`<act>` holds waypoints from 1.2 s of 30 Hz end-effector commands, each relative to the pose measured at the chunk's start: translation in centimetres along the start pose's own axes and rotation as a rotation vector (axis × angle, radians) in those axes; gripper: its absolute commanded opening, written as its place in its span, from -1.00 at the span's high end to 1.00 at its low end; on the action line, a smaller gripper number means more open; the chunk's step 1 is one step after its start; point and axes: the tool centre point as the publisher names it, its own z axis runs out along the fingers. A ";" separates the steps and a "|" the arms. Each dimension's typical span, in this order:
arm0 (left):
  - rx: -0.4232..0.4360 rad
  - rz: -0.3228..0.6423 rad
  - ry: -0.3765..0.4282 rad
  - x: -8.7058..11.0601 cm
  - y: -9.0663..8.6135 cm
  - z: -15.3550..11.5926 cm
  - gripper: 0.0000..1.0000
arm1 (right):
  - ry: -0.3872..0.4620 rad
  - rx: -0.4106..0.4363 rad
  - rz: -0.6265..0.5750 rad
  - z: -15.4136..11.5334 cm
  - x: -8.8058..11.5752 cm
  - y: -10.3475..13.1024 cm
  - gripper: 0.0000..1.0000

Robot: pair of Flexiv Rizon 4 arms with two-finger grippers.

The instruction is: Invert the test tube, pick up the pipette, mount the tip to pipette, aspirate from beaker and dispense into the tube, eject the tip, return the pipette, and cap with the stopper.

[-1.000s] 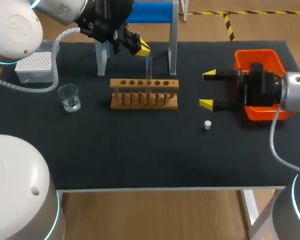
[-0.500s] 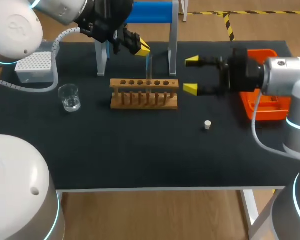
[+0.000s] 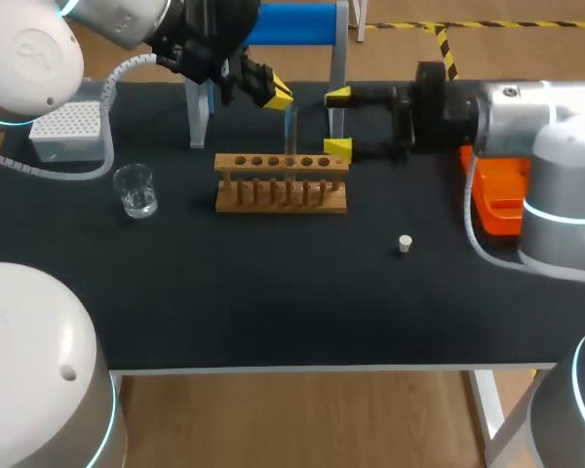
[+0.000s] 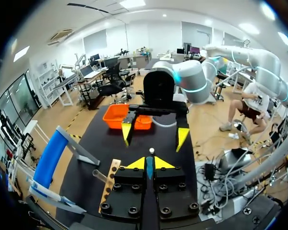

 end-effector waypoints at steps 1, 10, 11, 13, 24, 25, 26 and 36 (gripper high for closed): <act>-0.002 0.000 0.003 -0.1 0.0 -0.1 1.00 | -0.001 0.001 0.006 1.9 -0.8 0.0 -1.00; -0.002 0.000 0.003 -0.1 0.0 -0.1 1.00 | 0.029 -0.024 0.037 3.6 -1.0 0.5 -1.00; -0.002 0.000 0.003 -0.1 0.0 -0.1 1.00 | 0.034 -0.026 0.039 3.7 -1.0 0.5 -1.00; -0.002 0.000 0.003 -0.1 0.0 -0.1 1.00 | 0.039 -0.024 0.037 4.1 -1.0 0.5 -1.00; -0.002 0.000 0.003 -0.1 0.0 -0.1 1.00 | 0.084 -0.012 0.013 4.9 -1.2 0.1 -1.00; -0.002 0.000 0.003 -0.1 0.0 -0.1 1.00 | 0.085 -0.012 0.010 4.9 -1.2 0.2 -1.00; -0.002 0.000 0.003 -0.1 0.0 -0.1 1.00 | 0.089 -0.013 0.009 5.0 -1.1 0.3 -1.00; -0.002 0.000 0.003 -0.1 0.0 -0.1 1.00 | 0.109 -0.020 0.004 5.6 -0.6 0.9 -0.51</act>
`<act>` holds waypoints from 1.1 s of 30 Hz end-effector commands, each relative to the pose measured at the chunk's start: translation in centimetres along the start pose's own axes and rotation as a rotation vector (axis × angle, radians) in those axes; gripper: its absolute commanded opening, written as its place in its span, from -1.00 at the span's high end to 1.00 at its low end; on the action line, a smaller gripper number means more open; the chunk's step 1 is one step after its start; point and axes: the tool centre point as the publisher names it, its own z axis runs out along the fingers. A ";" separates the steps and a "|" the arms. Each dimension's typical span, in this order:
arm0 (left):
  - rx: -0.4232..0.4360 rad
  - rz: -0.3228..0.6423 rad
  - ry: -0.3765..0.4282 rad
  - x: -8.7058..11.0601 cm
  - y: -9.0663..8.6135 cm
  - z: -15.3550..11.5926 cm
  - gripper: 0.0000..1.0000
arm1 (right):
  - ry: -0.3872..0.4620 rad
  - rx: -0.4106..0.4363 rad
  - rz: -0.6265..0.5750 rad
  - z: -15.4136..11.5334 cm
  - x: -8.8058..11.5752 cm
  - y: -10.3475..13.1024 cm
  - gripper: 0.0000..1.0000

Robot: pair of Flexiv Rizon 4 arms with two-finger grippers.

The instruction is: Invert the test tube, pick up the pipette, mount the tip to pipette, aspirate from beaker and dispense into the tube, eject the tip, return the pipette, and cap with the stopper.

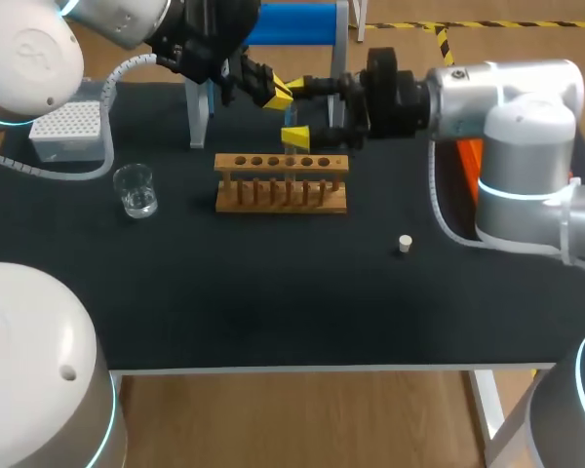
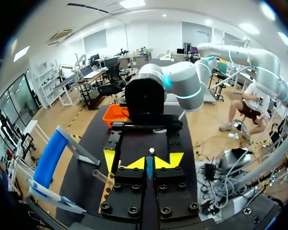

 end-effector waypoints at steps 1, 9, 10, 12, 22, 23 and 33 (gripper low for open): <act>-0.002 0.000 0.003 -0.1 0.0 -0.1 1.00 | 0.006 0.000 0.003 0.2 0.1 0.1 -0.40; -0.002 0.000 0.003 -0.1 0.0 -0.1 1.00 | 0.012 -0.010 0.022 0.4 0.7 0.3 0.04; -0.002 0.000 0.003 -0.1 0.0 -0.1 1.00 | 0.013 -0.011 0.026 0.5 0.8 0.3 0.04; -0.002 0.000 0.003 -0.1 0.0 -0.1 1.00 | 0.018 -0.011 0.031 0.6 1.0 0.3 0.05; -0.002 0.000 0.003 -0.1 0.0 -0.1 1.00 | 0.023 -0.009 0.031 0.9 1.6 0.5 0.11; -0.002 0.000 0.003 -0.1 0.0 -0.1 1.00 | 0.023 -0.009 0.030 0.9 1.6 0.5 0.13; -0.002 0.000 0.003 -0.1 0.0 -0.1 1.00 | 0.028 -0.016 0.034 0.9 1.8 0.6 0.58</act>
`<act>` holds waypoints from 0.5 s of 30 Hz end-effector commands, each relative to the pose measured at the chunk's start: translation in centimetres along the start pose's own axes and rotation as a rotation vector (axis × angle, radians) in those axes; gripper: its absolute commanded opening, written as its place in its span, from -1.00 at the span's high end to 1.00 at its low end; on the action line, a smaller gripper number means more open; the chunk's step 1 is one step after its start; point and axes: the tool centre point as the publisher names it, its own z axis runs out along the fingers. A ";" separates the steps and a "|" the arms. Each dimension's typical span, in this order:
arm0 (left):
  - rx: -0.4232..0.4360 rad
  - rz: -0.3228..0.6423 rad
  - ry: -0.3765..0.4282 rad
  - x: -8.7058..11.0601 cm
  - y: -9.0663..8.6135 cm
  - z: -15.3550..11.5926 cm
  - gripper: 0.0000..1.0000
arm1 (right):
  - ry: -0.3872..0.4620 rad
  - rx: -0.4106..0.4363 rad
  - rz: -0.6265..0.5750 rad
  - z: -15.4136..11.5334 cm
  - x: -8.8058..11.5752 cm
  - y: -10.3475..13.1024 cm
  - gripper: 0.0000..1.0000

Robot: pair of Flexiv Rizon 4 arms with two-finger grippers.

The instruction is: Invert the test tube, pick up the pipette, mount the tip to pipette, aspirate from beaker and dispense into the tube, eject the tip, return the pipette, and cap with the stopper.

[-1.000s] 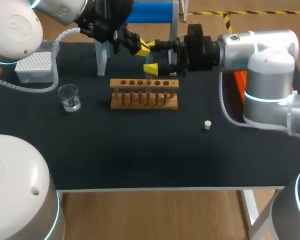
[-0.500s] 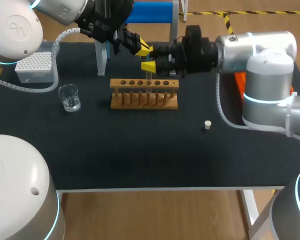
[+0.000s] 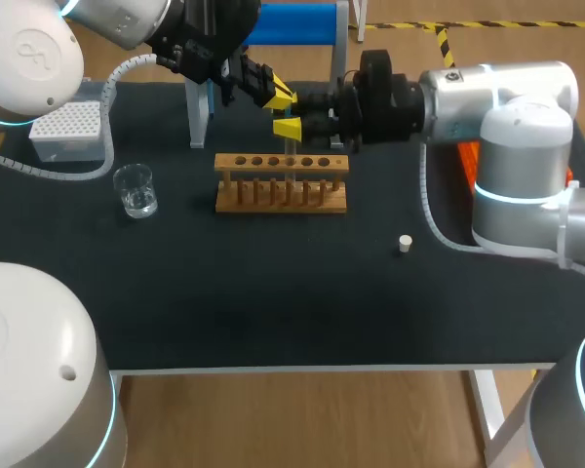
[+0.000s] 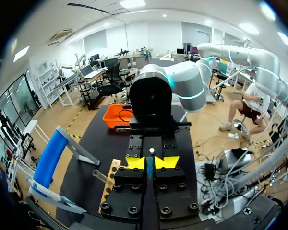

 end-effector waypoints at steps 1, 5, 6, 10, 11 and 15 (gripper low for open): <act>-0.002 0.000 0.003 -0.1 0.0 -0.1 1.00 | 0.000 -0.001 0.001 0.0 0.1 0.0 0.65; -0.002 0.000 0.003 -0.1 0.0 -0.1 1.00 | 0.003 -0.005 0.004 0.0 0.2 -0.1 0.87; -0.002 0.000 0.003 -0.1 0.0 -0.1 1.00 | 0.004 -0.006 0.005 0.0 0.2 -0.1 0.98; -0.002 0.000 0.003 -0.1 0.0 -0.1 1.00 | 0.008 -0.009 0.006 0.0 0.2 -0.1 1.00; -0.002 0.000 0.003 -0.1 0.0 -0.1 1.00 | 0.008 -0.009 0.006 0.0 0.2 -0.1 1.00; -0.002 0.000 0.003 -0.1 0.0 -0.1 1.00 | 0.010 -0.010 0.007 0.0 0.1 -0.1 1.00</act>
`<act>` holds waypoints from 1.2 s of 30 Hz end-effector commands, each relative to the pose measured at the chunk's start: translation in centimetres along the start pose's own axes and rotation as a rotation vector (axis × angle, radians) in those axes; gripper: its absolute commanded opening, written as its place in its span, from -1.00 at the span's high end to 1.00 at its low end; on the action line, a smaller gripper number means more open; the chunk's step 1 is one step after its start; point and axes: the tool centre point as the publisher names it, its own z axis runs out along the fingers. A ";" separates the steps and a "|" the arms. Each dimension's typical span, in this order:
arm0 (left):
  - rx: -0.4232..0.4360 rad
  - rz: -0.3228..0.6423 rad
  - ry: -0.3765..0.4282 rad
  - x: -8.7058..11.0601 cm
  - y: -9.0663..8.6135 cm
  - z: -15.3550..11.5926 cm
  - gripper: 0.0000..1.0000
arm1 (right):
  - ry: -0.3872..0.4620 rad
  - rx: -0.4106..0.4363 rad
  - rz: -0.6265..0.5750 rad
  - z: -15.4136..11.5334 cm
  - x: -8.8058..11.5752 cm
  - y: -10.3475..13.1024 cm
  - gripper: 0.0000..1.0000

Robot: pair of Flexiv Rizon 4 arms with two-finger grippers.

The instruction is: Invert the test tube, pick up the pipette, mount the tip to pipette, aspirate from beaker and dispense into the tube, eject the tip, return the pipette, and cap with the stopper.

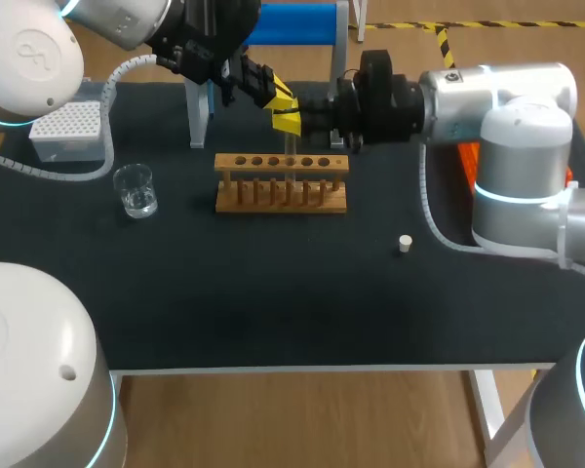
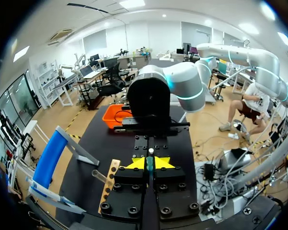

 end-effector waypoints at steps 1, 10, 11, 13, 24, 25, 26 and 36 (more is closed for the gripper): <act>-0.002 0.000 0.002 -0.2 0.0 -0.1 1.00 | 0.003 -0.002 0.001 -0.1 0.1 -0.1 1.00; -0.002 0.000 0.002 -0.2 0.0 -0.1 -1.00 | -0.015 -0.001 0.005 -3.2 0.9 -0.8 1.00; -0.002 0.000 0.002 -0.2 0.0 -0.1 -1.00 | -0.018 -0.002 0.009 -3.9 1.2 -1.0 1.00; -0.002 0.000 0.002 -0.2 0.0 -0.1 -1.00 | -0.025 -0.001 0.013 -5.4 1.8 -1.4 1.00; -0.002 0.000 0.002 -0.2 0.0 -0.1 -1.00 | -0.027 0.012 -0.012 -13.4 5.8 -3.5 1.00; -0.002 0.000 0.002 -0.2 0.0 -0.1 -1.00 | -0.027 0.018 -0.019 -14.0 6.1 -3.7 1.00; -0.002 0.000 0.002 -0.2 0.0 -0.1 -1.00 | -0.032 0.027 -0.035 -14.6 6.3 -4.0 1.00; -0.002 0.000 0.002 -0.2 0.0 -0.1 -1.00 | -0.042 0.032 -0.089 -18.5 7.0 -6.0 1.00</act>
